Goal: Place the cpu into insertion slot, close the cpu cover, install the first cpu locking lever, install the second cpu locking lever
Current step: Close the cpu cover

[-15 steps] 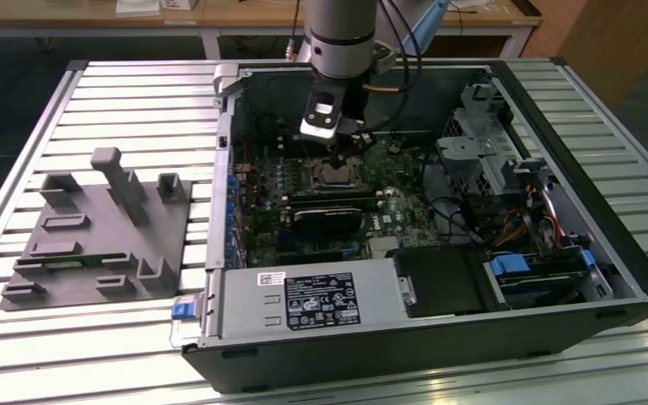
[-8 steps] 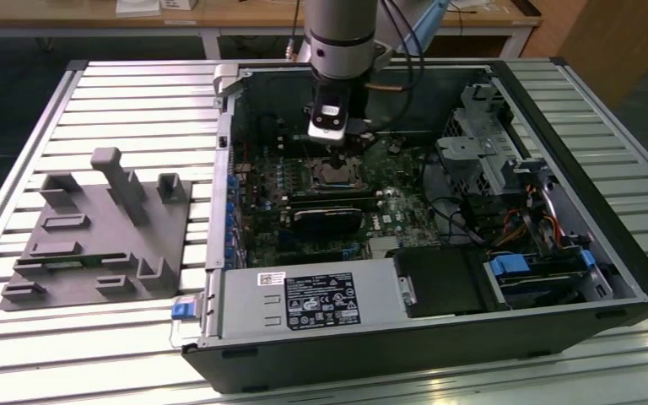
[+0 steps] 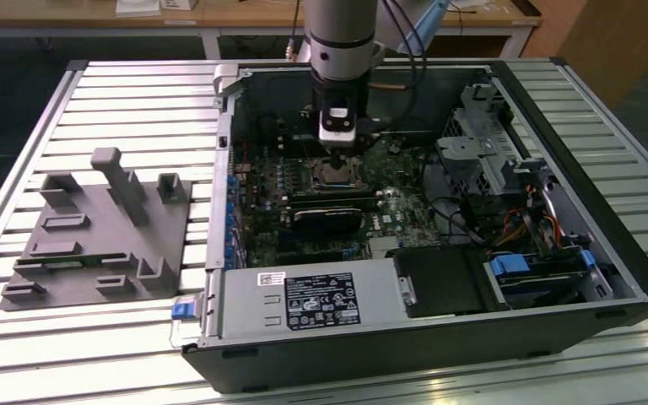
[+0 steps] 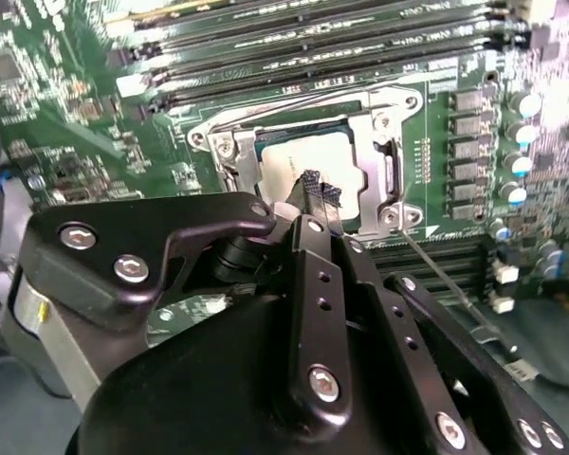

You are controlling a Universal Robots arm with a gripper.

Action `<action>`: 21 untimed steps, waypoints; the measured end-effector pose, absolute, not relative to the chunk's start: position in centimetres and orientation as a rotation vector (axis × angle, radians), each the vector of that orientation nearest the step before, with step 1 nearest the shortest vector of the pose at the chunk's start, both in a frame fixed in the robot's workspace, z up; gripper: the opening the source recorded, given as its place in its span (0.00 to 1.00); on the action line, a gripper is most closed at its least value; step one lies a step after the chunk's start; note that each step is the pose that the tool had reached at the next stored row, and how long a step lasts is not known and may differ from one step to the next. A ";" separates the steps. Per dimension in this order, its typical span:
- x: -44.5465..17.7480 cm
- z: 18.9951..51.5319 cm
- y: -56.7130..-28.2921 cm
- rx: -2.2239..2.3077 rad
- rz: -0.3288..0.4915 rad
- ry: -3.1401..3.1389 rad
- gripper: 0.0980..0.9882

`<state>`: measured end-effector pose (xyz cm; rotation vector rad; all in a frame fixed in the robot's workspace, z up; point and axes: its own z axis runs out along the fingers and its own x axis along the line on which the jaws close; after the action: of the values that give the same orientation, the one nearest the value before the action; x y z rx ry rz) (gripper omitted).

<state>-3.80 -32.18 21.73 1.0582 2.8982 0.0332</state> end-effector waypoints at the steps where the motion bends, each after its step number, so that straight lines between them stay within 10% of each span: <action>1: -3.8 21.7 -32.2 1.032 0.033 2.908 0.01; 21: -3.8 21.6 -32.2 0.543 0.016 3.035 0.01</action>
<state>-3.80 -32.18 21.56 0.5427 3.0347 0.0157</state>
